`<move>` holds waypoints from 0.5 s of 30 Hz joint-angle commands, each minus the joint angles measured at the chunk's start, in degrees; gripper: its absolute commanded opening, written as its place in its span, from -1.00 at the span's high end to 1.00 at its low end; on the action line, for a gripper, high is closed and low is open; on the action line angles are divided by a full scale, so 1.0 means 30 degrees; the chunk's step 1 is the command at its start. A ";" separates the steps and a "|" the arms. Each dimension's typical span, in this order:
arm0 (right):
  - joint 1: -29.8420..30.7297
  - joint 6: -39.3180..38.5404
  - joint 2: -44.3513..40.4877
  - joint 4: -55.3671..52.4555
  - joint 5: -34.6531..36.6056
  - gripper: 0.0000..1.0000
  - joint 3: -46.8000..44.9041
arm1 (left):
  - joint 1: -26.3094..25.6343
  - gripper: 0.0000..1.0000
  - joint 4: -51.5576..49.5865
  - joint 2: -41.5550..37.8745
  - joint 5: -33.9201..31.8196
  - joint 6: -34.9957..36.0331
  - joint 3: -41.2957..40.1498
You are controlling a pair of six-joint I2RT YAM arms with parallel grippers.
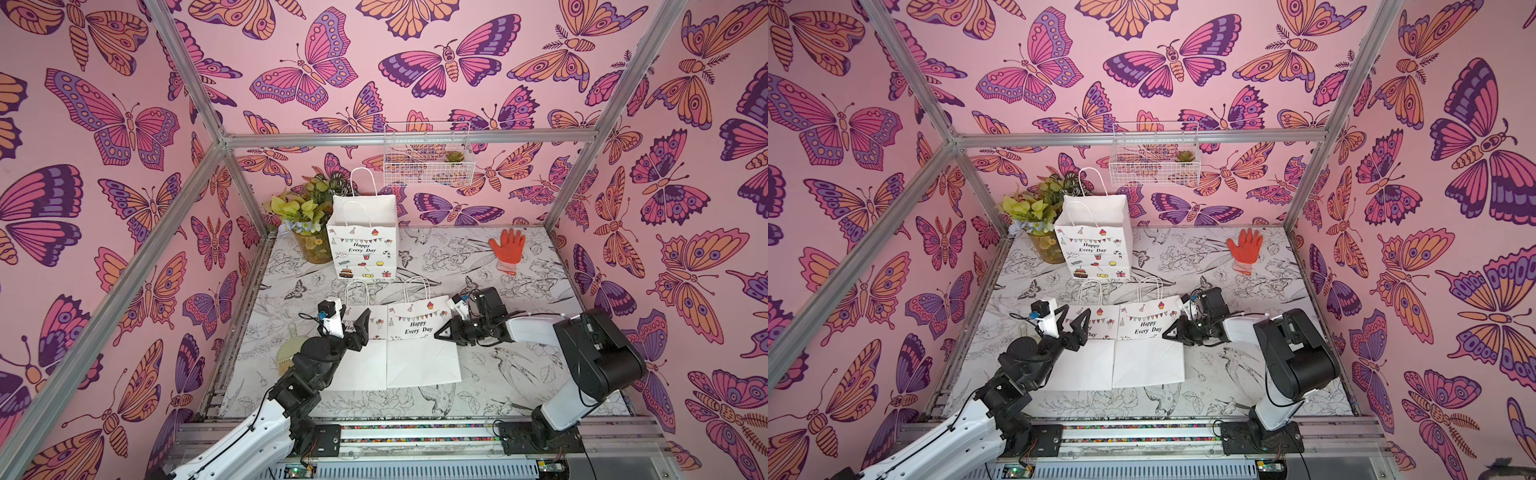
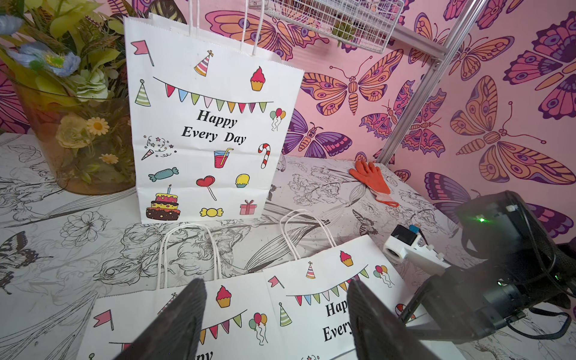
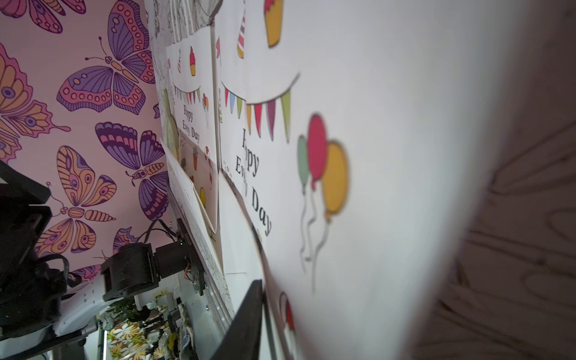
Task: Put away the paper bag
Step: Place the paper bag at the center of the board.
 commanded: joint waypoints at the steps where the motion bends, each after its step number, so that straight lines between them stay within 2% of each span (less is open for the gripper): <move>1: 0.0093 -0.0296 -0.0171 -0.0829 0.0580 0.11 0.0046 | 0.0099 -0.48 0.0541 0.0001 0.0240 -0.0048 -0.0358; 7: 0.0034 -0.1195 -0.0998 -0.2926 0.1722 -0.27 0.0145 | 0.0128 -0.48 0.0491 -0.0044 0.0182 0.0011 -0.0389; 12: 0.0020 -0.1736 -0.2447 -0.4565 0.2828 -0.46 -0.0043 | 0.0106 -0.47 0.0467 0.0225 0.0296 0.0083 -0.0321; 15: 0.0034 -0.2092 -0.3183 -0.5646 0.4308 -0.56 -0.0038 | 0.0128 -0.47 0.0480 0.0264 0.0357 0.0071 -0.0301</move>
